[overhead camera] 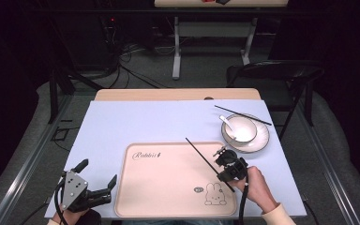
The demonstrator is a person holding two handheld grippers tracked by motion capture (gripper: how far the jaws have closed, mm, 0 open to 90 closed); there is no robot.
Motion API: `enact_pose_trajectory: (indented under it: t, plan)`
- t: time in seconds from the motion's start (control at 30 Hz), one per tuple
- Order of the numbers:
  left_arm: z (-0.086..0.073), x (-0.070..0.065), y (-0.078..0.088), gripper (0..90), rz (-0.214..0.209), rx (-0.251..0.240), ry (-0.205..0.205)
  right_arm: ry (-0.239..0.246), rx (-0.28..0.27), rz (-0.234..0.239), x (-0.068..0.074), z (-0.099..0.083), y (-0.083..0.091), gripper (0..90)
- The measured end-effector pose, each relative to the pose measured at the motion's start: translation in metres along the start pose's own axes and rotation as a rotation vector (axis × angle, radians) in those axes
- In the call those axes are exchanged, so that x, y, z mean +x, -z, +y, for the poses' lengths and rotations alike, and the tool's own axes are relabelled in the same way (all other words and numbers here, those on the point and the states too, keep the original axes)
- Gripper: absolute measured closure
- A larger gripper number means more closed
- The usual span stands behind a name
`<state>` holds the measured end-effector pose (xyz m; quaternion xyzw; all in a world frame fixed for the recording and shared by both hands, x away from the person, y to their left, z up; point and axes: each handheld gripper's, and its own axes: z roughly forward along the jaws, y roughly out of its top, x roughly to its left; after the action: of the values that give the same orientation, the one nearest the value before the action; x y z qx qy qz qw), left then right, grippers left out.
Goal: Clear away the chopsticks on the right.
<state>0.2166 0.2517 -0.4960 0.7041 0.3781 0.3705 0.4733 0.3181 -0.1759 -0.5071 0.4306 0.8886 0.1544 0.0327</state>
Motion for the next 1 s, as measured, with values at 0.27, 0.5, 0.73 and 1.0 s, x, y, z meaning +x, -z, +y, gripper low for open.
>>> enact_pose_trajectory:
  t: [0.27,0.5,0.73,1.0]
  plan:
    - [0.0,0.0,0.0,0.0,0.001,0.002,-0.003,0.015,0.07,-0.024,0.009,0.002,-0.015,84.9]
    - [0.0,0.0,0.0,0.0,0.0,0.003,-0.003,0.027,0.086,-0.038,0.01,0.001,-0.019,81.2]
    - [0.0,0.0,0.0,0.0,0.0,-0.003,-0.004,0.09,0.074,-0.01,0.005,-0.003,-0.016,40.6]
    - [0.0,0.0,0.0,0.0,0.002,-0.003,0.0,0.179,-0.056,-0.075,-0.002,-0.017,0.006,2.8]
